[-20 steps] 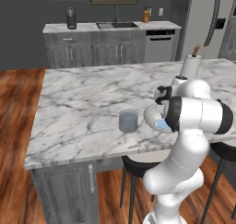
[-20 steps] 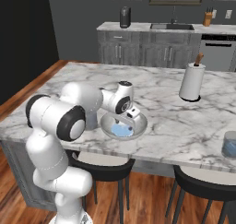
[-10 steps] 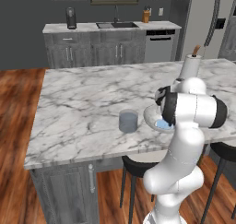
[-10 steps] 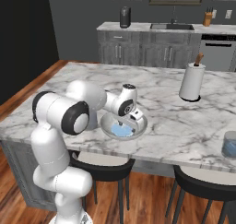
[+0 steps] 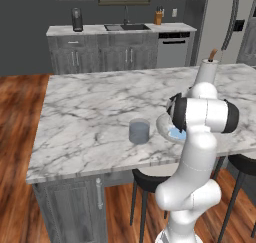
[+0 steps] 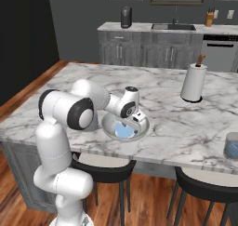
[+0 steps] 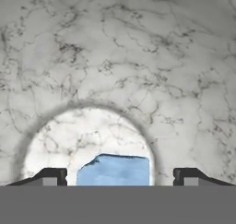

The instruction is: There are four ice cubes in the ice bowl. Place two ice cubes in each glass of water.

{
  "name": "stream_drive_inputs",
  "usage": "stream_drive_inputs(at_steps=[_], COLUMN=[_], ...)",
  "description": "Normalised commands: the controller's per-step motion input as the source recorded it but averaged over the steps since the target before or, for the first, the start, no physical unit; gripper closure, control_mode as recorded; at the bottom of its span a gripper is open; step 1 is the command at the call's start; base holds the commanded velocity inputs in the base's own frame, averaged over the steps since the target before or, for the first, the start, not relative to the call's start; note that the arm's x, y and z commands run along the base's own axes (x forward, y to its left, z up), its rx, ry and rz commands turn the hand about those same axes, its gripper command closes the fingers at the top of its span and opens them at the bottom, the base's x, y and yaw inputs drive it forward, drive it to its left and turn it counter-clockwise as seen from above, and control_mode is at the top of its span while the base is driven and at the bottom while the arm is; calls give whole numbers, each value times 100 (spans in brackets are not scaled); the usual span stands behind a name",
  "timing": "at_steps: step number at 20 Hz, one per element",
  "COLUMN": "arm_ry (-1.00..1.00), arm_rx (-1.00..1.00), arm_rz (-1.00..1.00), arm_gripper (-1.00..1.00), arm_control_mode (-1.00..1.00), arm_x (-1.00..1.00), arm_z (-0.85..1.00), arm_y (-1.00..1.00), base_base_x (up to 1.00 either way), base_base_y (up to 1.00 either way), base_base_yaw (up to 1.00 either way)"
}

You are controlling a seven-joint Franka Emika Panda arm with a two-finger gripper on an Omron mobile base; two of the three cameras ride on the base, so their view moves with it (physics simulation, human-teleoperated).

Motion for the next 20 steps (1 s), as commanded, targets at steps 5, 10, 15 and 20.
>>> stream_drive_inputs(at_steps=[5, 10, 15, 20], arm_ry=[0, 3, 9, 6], arm_rx=[-2, -4, -4, -9], arm_rz=[-1, -3, -13, -18], arm_gripper=[-100, -100, -100, -100], arm_control_mode=[-100, -100, -100, -100], arm_x=[0, -8, -36, -12], arm_z=[-11, -3, -1, -23], arm_y=[0, 11, 21, 20], base_base_x=[0, 0, 0, 0], base_base_y=[0, 0, 0, 0], base_base_yaw=[0, 0, 0, 0])
